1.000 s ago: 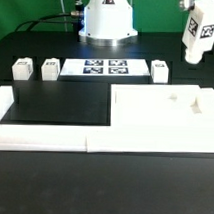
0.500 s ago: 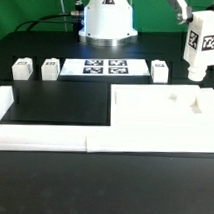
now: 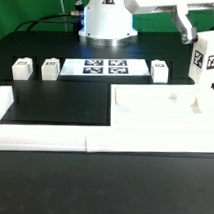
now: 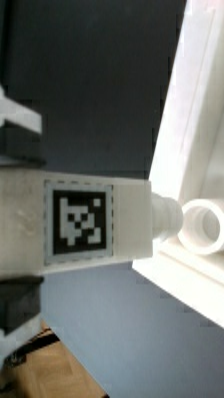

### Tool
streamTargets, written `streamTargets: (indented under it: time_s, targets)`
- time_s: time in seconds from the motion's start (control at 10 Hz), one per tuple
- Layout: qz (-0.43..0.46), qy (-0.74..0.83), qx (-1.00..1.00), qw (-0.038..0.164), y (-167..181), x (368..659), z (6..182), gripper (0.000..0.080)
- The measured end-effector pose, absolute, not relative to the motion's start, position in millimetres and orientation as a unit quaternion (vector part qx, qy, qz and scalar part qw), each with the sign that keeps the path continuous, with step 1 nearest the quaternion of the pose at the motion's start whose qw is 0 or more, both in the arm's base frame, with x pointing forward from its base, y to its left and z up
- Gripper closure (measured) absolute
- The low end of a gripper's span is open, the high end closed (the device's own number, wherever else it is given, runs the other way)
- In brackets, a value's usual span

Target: Assemble square table

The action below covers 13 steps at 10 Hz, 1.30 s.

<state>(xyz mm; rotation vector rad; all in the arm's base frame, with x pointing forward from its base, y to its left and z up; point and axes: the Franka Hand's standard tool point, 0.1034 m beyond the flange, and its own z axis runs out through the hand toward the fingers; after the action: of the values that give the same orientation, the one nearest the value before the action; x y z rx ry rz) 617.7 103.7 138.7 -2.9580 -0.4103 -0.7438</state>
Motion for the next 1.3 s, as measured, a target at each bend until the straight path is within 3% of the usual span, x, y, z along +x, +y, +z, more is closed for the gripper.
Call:
streamTargets:
  time_s: [0.6,1.3]
  targets:
    - [-0.229,-0.135,-0.963,0.035,107,611,107.1,0.0507]
    - [-0.231,-0.134,-0.963,0.036,109,615,96.2,0.0507]
